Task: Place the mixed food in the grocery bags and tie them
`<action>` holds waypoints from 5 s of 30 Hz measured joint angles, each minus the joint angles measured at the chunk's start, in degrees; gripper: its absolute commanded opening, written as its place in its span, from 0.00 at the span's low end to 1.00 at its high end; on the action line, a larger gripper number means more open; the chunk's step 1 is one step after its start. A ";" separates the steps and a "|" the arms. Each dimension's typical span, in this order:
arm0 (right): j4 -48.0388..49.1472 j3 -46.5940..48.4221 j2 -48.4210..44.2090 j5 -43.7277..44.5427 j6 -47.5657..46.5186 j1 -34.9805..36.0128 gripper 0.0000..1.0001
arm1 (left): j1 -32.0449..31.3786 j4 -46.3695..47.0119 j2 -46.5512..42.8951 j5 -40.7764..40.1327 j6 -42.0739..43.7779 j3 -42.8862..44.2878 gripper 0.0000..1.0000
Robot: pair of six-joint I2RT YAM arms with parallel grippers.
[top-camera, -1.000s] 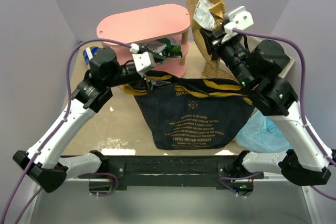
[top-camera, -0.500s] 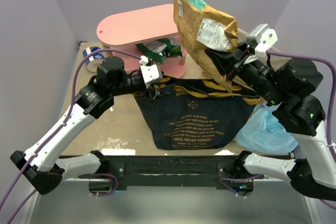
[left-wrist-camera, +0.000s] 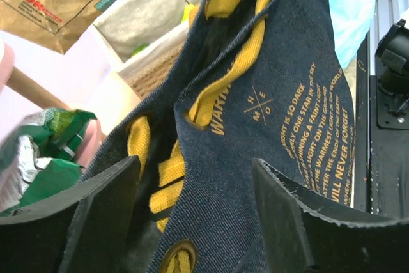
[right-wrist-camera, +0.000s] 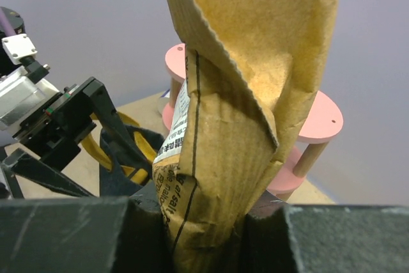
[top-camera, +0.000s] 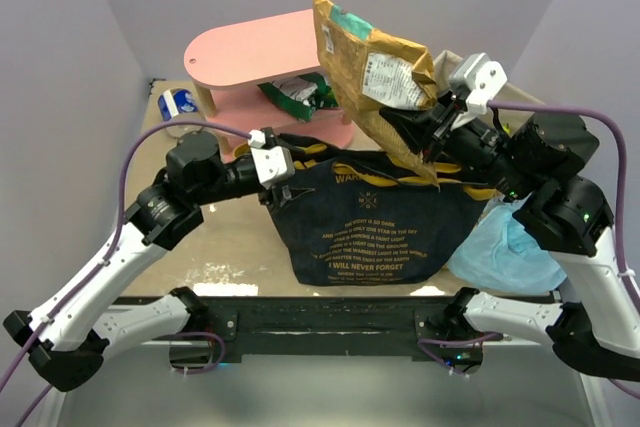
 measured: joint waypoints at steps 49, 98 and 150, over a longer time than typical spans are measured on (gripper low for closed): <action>-13.90 2.51 0.57 -21.70 2.62 0.07 0.00 | -0.44 -8.26 -3.50 7.72 0.11 -1.33 0.00; -15.58 -2.43 16.94 21.44 -30.77 1.07 0.00 | -0.76 -13.92 -3.08 -2.47 4.68 0.44 0.00; -33.90 -1.38 11.93 2.82 -23.30 -0.22 0.92 | -1.14 -9.66 -13.57 -23.78 7.69 -6.88 0.00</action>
